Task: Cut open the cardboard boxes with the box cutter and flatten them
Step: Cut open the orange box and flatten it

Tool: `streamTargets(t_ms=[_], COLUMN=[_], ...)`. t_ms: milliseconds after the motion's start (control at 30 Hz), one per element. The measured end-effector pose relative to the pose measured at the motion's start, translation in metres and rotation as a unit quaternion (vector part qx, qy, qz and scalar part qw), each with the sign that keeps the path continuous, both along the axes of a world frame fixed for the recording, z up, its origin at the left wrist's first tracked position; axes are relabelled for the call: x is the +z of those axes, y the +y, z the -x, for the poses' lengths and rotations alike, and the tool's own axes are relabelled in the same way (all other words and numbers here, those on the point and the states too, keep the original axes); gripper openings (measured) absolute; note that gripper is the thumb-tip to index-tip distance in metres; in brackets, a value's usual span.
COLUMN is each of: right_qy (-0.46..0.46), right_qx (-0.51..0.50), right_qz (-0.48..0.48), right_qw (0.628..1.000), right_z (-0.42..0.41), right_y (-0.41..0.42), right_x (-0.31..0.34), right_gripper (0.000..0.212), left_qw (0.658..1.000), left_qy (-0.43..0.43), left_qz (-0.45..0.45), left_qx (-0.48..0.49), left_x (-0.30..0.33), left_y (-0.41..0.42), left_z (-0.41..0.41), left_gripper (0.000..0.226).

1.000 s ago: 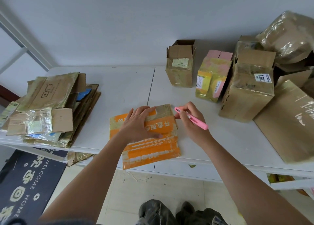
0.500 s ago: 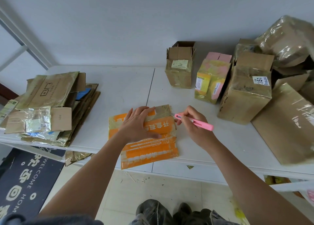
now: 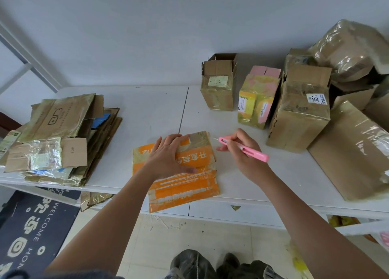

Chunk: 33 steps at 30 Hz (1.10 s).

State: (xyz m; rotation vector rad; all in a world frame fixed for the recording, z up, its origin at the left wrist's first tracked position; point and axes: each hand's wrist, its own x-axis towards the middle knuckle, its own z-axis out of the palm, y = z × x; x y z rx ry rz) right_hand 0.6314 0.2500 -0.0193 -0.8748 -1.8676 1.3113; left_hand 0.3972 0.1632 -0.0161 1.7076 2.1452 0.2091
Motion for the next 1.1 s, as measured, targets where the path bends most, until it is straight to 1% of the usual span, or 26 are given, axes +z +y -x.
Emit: streamTargets(t_ms=[167, 400, 533, 733, 1100], right_qy=[-0.046, -0.057, -0.073, -0.077, -0.084], right_qx=[0.013, 0.022, 0.035, 0.044, 0.07], right_qz=[-0.053, -0.084, -0.08, -0.039, -0.038], right_qw=[0.997, 0.995, 0.994, 0.995, 0.993], right_z=[0.015, 0.018, 0.017, 0.004, -0.012], right_y=[0.002, 0.003, 0.005, 0.0, -0.014], right_x=[-0.001, 0.002, 0.007, 0.001, 0.006], right_gripper=[0.018, 0.019, 0.016, 0.016, 0.015], left_qw=[1.0, 1.0, 1.0, 1.0, 1.0], left_qy=[0.005, -0.001, 0.002, 0.006, 0.01], left_qz=[0.004, -0.008, -0.011, -0.012, -0.004], left_qx=[-0.002, -0.001, -0.003, -0.003, -0.005], left_x=[0.0, -0.004, -0.007, -0.007, -0.005], left_y=[0.001, 0.001, 0.001, 0.001, 0.001], left_z=[0.0, 0.003, 0.004, 0.003, 0.002], left_gripper=[0.106, 0.106, 0.108, 0.108, 0.108])
